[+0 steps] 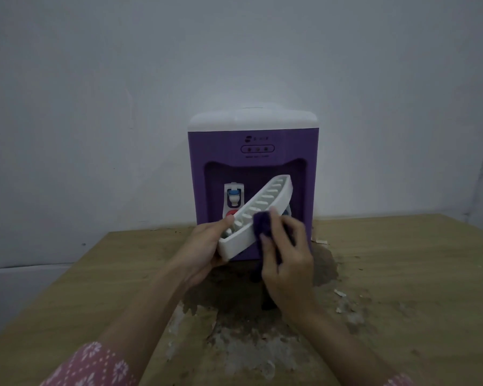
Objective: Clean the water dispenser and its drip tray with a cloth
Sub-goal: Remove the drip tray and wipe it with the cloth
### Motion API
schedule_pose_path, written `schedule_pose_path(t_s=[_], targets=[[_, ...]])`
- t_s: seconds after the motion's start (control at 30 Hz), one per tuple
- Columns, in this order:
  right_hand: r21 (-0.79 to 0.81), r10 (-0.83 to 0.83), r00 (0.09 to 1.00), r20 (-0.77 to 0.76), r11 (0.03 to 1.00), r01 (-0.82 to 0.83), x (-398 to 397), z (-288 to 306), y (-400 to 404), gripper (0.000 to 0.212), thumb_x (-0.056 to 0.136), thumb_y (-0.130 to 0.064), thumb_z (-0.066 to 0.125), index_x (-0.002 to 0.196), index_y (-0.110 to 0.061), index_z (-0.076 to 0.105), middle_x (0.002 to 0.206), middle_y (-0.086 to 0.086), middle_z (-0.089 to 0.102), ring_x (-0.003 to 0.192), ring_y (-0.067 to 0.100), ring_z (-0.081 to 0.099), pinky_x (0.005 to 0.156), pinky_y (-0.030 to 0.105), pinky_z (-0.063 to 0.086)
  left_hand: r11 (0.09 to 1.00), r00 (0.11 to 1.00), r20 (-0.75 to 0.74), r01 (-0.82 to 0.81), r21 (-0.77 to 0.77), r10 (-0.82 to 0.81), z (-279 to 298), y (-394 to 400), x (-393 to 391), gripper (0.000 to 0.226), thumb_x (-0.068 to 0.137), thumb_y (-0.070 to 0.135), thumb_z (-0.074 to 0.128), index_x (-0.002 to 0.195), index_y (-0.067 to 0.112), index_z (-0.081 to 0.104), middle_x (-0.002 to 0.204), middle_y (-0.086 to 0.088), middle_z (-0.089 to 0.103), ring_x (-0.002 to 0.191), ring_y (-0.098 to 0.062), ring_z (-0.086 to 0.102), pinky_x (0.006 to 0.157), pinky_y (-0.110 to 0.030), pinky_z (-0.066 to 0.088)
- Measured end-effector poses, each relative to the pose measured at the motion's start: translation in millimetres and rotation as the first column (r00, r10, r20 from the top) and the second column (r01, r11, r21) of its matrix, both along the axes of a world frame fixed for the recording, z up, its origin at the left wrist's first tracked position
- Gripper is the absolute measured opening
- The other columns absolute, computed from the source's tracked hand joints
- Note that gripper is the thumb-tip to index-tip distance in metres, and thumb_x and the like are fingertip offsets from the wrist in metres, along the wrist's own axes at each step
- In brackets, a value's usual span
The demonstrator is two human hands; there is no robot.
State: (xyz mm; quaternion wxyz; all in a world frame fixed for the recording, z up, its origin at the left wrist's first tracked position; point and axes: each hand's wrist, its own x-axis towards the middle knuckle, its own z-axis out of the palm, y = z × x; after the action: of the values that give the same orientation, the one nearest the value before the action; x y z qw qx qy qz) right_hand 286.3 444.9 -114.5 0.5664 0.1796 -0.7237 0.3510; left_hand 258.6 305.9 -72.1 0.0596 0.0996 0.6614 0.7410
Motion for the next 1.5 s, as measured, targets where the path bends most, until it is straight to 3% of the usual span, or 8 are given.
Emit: schedule_pose_path(t_s=[0.2,0.3,0.47,0.67,0.83,1.0,1.2,1.5], targets=[[0.146,0.017,0.993,-0.113,0.989,0.0,2.8,0.4,-3.7,0.036,0.085,-0.007,0.057,0.12,0.0,0.056,0.116,0.018,0.061,0.095,0.026,0.063,0.08,0.034,0.055,1.0,0.999,-0.039,0.013,0.022,-0.012,8.4,3.6,-2.6,0.021,0.091,0.034,0.05,0.092,0.02,0.066,0.086,-0.005,0.065,0.076,-0.017,0.059,0.062,-0.027,0.049],[0.362,0.038,0.99,-0.133,0.932,0.013,8.1,-7.2,1.2,0.032,0.086,-0.007,0.055,0.118,-0.006,0.059,0.12,0.013,0.06,0.078,0.028,0.064,0.067,0.034,0.054,0.998,0.999,-0.026,0.04,0.055,-0.039,11.6,2.6,-1.9,0.026,0.09,0.035,0.052,0.097,0.016,0.068,0.082,-0.004,0.07,0.074,-0.015,0.063,0.061,-0.028,0.052],[0.056,-0.032,0.992,-0.118,0.998,0.039,1.1,5.3,-1.8,0.041,0.08,0.003,0.06,0.12,0.0,0.052,0.119,0.015,0.061,0.085,0.03,0.065,0.076,0.032,0.053,1.0,0.999,-0.052,-0.007,-0.012,0.006,12.8,5.1,-0.9,0.018,0.091,0.035,0.05,0.091,0.022,0.063,0.077,-0.001,0.061,0.067,-0.012,0.056,0.043,-0.019,0.045],[0.468,0.072,0.975,-0.208,0.883,0.035,8.8,-3.5,4.7,0.032,0.088,-0.005,0.052,0.119,-0.011,0.059,0.125,0.009,0.056,0.069,0.024,0.059,0.063,0.027,0.049,0.996,0.994,-0.054,0.091,-0.023,-0.092,17.1,-0.2,0.2,0.029,0.091,0.036,0.051,0.103,0.014,0.067,0.094,-0.009,0.071,0.081,-0.02,0.068,0.062,-0.027,0.053],[0.237,0.002,0.99,-0.141,0.971,0.032,6.1,6.3,9.9,0.034,0.084,-0.003,0.051,0.118,0.0,0.057,0.124,0.015,0.057,0.083,0.028,0.065,0.076,0.027,0.05,0.996,0.995,-0.088,0.033,-0.087,-0.041,17.4,3.5,2.7,0.023,0.092,0.036,0.049,0.098,0.02,0.065,0.088,-0.006,0.063,0.072,-0.015,0.059,0.05,-0.022,0.048],[0.503,0.051,0.986,-0.161,0.863,0.037,9.9,6.6,17.0,0.034,0.087,-0.005,0.048,0.119,-0.004,0.059,0.124,0.011,0.06,0.072,0.023,0.06,0.064,0.027,0.052,0.992,0.99,-0.075,0.119,-0.031,-0.121,17.9,5.8,6.2,0.024,0.092,0.033,0.051,0.095,0.018,0.069,0.088,-0.007,0.072,0.077,-0.018,0.068,0.06,-0.027,0.054],[0.091,-0.056,0.998,-0.005,0.994,0.057,0.1,29.1,35.6,0.038,0.081,0.006,0.054,0.119,0.004,0.055,0.111,0.018,0.064,0.093,0.03,0.062,0.078,0.042,0.055,0.997,1.0,0.001,-0.021,-0.074,0.021,16.0,3.3,7.2,0.016,0.091,0.032,0.052,0.087,0.019,0.061,0.085,-0.006,0.058,0.066,-0.012,0.058,0.042,-0.018,0.046],[0.646,-0.024,0.949,-0.315,0.727,0.233,15.8,14.3,12.3,0.033,0.094,-0.009,0.042,0.123,-0.017,0.058,0.125,0.011,0.059,0.077,0.029,0.061,0.06,0.038,0.053,0.975,0.974,0.04,0.222,0.026,-0.222,19.6,5.1,8.1,0.035,0.091,0.034,0.049,0.112,0.01,0.064,0.101,-0.014,0.071,0.096,-0.024,0.067,0.077,-0.031,0.056]])
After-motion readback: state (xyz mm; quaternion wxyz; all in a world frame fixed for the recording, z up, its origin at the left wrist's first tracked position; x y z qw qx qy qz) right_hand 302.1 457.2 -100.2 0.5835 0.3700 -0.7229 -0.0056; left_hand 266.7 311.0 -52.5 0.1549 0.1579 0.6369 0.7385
